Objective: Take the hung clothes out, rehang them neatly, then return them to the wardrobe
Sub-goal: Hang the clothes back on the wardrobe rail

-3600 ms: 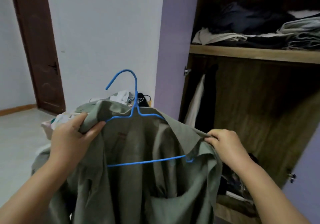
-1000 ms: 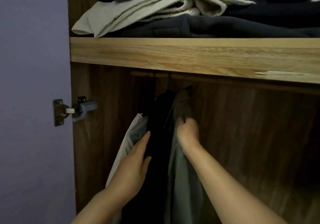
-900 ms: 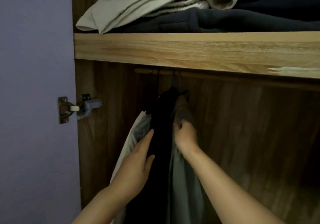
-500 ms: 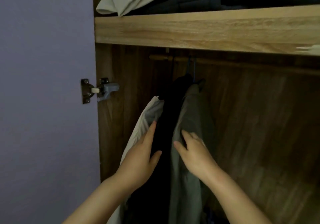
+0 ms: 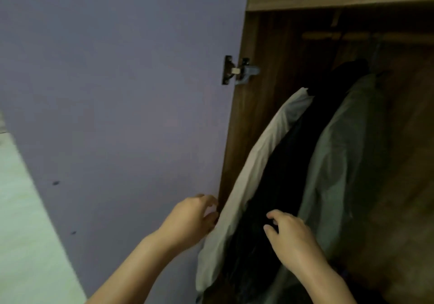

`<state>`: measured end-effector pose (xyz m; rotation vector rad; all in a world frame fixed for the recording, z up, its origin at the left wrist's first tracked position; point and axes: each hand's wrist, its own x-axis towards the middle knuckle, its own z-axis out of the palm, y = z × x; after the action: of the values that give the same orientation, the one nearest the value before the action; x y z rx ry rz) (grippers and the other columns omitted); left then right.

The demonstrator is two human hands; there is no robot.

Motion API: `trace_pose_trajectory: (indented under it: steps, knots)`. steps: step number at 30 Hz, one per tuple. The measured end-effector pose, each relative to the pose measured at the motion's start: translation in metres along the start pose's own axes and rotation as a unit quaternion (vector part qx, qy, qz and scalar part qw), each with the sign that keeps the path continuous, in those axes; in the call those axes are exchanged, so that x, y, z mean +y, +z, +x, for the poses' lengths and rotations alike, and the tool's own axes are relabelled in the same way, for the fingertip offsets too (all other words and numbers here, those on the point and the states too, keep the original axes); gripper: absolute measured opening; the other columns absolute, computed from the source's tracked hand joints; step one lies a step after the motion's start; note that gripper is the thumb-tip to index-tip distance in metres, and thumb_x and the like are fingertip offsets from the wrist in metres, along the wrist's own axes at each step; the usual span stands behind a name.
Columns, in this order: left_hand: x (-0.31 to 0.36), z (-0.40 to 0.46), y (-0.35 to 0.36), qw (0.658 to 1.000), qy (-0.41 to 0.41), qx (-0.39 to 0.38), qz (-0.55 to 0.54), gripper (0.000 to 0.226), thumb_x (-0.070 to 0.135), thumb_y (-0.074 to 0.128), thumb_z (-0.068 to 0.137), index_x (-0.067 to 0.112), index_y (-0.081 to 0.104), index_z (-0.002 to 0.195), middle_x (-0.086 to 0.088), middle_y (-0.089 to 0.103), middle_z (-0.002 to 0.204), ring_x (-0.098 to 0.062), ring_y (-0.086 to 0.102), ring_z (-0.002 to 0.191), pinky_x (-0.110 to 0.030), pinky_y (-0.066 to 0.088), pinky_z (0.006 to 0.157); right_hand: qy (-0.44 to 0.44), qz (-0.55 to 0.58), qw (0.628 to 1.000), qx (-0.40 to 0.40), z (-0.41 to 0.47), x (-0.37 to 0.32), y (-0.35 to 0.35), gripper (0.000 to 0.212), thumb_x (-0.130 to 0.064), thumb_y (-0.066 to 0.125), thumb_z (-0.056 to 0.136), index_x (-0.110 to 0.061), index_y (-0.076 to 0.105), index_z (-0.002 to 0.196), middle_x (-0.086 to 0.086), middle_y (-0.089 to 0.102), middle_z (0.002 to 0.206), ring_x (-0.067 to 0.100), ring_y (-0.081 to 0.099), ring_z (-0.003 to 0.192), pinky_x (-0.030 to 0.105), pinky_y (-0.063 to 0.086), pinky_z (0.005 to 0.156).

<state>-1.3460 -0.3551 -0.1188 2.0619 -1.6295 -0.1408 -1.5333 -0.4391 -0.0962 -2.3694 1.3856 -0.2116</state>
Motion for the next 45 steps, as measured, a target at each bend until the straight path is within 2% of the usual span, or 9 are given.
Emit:
trace_pose_trajectory:
  steps: [9, 13, 22, 25, 29, 34, 40, 43, 45]
  knots:
    - [-0.088, -0.164, -0.047, 0.990, -0.136, 0.015, 0.026, 0.034, 0.033, 0.044, 0.096, 0.022, 0.050, 0.128, 0.007, 0.056, 0.130, -0.012, 0.052, 0.118, -0.020, 0.037, 0.091, -0.130, -0.003, 0.989, -0.077, -0.065, -0.107, 0.092, 0.034, -0.029, 0.046, 0.097, -0.020, 0.049, 0.130, -0.001, 0.053, 0.128, 0.016, 0.052, 0.113, 0.027, 0.044, 0.094]
    - [-0.129, -0.255, -0.084, 0.977, -0.209, 0.037, 0.023, 0.032, 0.031, 0.045, 0.095, 0.023, 0.051, 0.126, 0.008, 0.057, 0.126, -0.010, 0.053, 0.114, -0.018, 0.037, 0.088, -0.187, -0.029, 0.976, -0.109, -0.111, -0.174, 0.131, 0.037, -0.030, 0.043, 0.097, -0.020, 0.046, 0.133, 0.001, 0.052, 0.132, 0.019, 0.049, 0.121, 0.032, 0.042, 0.098]
    - [-0.213, -0.443, -0.153, 0.920, -0.381, 0.081, 0.045, 0.031, 0.035, 0.046, 0.094, 0.027, 0.052, 0.123, 0.011, 0.058, 0.122, -0.008, 0.053, 0.110, -0.019, 0.038, 0.085, -0.322, -0.038, 0.921, -0.217, -0.208, -0.324, 0.220, 0.039, -0.030, 0.044, 0.097, -0.021, 0.044, 0.135, 0.002, 0.050, 0.135, 0.017, 0.045, 0.124, 0.029, 0.040, 0.097]
    - [-0.238, -0.486, -0.172, 0.894, -0.436, 0.096, 0.032, 0.031, 0.036, 0.047, 0.093, 0.026, 0.053, 0.123, 0.009, 0.059, 0.122, -0.009, 0.055, 0.109, -0.023, 0.042, 0.089, -0.366, -0.065, 0.898, -0.237, -0.228, -0.371, 0.246, 0.038, -0.033, 0.044, 0.096, -0.024, 0.045, 0.133, 0.000, 0.051, 0.132, 0.016, 0.046, 0.122, 0.028, 0.038, 0.095]
    - [-0.271, -0.529, -0.195, 0.868, -0.484, 0.105, 0.023, 0.032, 0.035, 0.047, 0.094, 0.023, 0.054, 0.123, 0.005, 0.060, 0.122, -0.012, 0.055, 0.110, -0.026, 0.043, 0.093, -0.419, -0.091, 0.864, -0.263, -0.244, -0.433, 0.279, 0.038, -0.034, 0.045, 0.095, -0.024, 0.046, 0.132, 0.000, 0.053, 0.131, 0.016, 0.047, 0.122, 0.024, 0.037, 0.095]
    - [-0.316, -0.562, -0.222, 0.840, -0.527, 0.125, -0.008, 0.033, 0.029, 0.046, 0.095, 0.019, 0.054, 0.125, 0.002, 0.059, 0.122, -0.013, 0.056, 0.109, -0.022, 0.042, 0.090, -0.461, -0.112, 0.827, -0.300, -0.246, -0.510, 0.323, 0.039, -0.035, 0.046, 0.095, -0.026, 0.046, 0.132, 0.000, 0.052, 0.131, 0.016, 0.048, 0.121, 0.025, 0.038, 0.096]
    - [-0.404, -0.581, -0.260, 0.795, -0.584, 0.163, -0.028, 0.027, 0.031, 0.047, 0.095, 0.022, 0.057, 0.119, 0.002, 0.064, 0.114, -0.011, 0.059, 0.099, -0.026, 0.048, 0.087, -0.507, -0.120, 0.788, -0.329, -0.223, -0.619, 0.373, 0.039, -0.034, 0.046, 0.095, -0.025, 0.046, 0.133, -0.002, 0.052, 0.131, 0.015, 0.048, 0.120, 0.024, 0.037, 0.096]
    - [-0.448, -0.583, -0.279, 0.776, -0.598, 0.197, -0.040, 0.027, 0.033, 0.048, 0.095, 0.025, 0.056, 0.119, 0.007, 0.064, 0.111, -0.002, 0.055, 0.088, -0.011, 0.041, 0.070, -0.524, -0.133, 0.768, -0.343, -0.210, -0.676, 0.393, 0.039, -0.033, 0.046, 0.095, -0.025, 0.045, 0.134, -0.002, 0.051, 0.133, 0.015, 0.048, 0.121, 0.025, 0.037, 0.098]
    - [-0.476, -0.585, -0.289, 0.763, -0.610, 0.211, -0.039, 0.029, 0.034, 0.047, 0.094, 0.027, 0.055, 0.121, 0.008, 0.061, 0.115, 0.001, 0.051, 0.089, -0.008, 0.035, 0.067, -0.539, -0.142, 0.754, -0.349, -0.204, -0.712, 0.407, 0.038, -0.032, 0.046, 0.096, -0.024, 0.046, 0.133, 0.000, 0.052, 0.133, 0.017, 0.049, 0.121, 0.025, 0.038, 0.096]
